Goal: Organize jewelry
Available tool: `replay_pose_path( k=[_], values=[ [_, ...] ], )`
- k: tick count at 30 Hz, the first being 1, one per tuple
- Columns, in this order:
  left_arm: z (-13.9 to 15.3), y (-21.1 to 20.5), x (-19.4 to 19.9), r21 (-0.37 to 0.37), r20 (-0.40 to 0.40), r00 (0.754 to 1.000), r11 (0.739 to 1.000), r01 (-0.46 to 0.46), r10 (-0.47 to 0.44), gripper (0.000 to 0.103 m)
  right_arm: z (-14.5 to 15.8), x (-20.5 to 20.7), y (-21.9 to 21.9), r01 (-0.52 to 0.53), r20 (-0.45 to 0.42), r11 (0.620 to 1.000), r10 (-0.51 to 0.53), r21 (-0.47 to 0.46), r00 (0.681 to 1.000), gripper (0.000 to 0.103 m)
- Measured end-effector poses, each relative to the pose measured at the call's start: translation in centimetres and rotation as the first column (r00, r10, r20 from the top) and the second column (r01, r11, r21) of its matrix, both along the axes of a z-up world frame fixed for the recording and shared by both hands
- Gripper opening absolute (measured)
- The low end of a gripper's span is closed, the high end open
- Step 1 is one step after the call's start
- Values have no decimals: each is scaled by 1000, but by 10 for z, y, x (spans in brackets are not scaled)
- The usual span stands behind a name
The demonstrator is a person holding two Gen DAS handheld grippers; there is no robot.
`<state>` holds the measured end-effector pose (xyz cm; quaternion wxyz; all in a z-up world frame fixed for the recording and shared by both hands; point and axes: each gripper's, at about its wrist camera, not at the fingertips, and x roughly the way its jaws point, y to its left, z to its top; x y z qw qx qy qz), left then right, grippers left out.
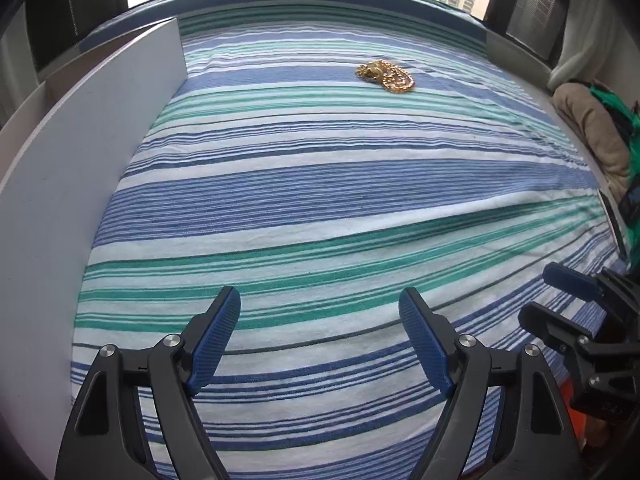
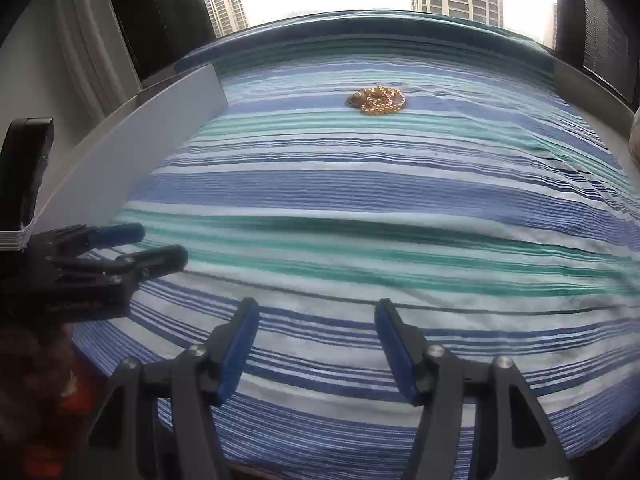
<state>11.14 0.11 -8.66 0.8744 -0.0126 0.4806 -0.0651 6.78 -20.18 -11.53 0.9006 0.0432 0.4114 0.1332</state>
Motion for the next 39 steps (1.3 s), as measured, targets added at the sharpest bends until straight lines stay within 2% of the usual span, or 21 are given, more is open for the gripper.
replay_pose_path(
  k=[4,9,13,16,20,21,23,24,27,30,32,33,34,35,36,39],
  values=[
    [-10,10,-1,-31,-23,999,999,-32,31,83,1,-1,2,-8,6,1000,8,-7,1000,61],
    [-13,9,-8,12,9,1000,1000,-17,17,84,4,6,0,-29,-14,1000,29,11,999,61],
    [-15,8,-13,26,16,1000,1000,-10,9,88,24,33,-20,-55,-33,996,57,71,998,61],
    [-16,8,-15,20,26,1000,1000,-5,5,93,44,75,-46,-27,-55,994,33,101,998,61],
    [-16,5,-16,33,29,1000,999,2,-3,95,60,154,-74,51,-72,997,-48,52,996,61],
    [-16,6,-16,32,29,1000,999,2,-3,95,60,177,-79,69,-96,995,-62,70,993,61],
    [-15,7,-16,26,28,1000,1000,3,-3,95,54,222,-85,97,-157,987,-77,126,985,60],
    [-15,7,-15,24,28,1000,1000,2,-3,95,52,241,-82,96,-165,989,-76,113,983,56],
    [-15,6,-16,30,26,1000,1000,2,-3,95,42,293,-64,84,-166,996,-77,36,983,55],
    [-16,4,-16,42,30,1000,999,6,-8,95,23,327,-57,176,-201,984,-167,28,965,55],
    [-16,3,-17,49,33,999,999,13,-14,96,9,341,-46,178,-222,984,-176,-11,959,56],
    [-16,3,-17,49,35,999,999,15,-17,96,9,341,-40,185,-177,982,-191,-50,966,55],
    [-17,3,-18,49,37,999,999,18,-19,96,9,342,-32,178,-161,980,-191,-92,968,50],
    [-17,3,-18,50,38,999,999,20,-22,96,9,340,-26,174,-140,975,-194,-142,971,23],
    [-17,2,-19,52,39,999,998,22,-24,96,10,338,-23,161,-132,974,-183,-160,974,14],
    [-17,1,-21,54,45,999,998,21,-23,97,23,321,-29,166,-117,981,-177,-99,977,8]
  ],
)
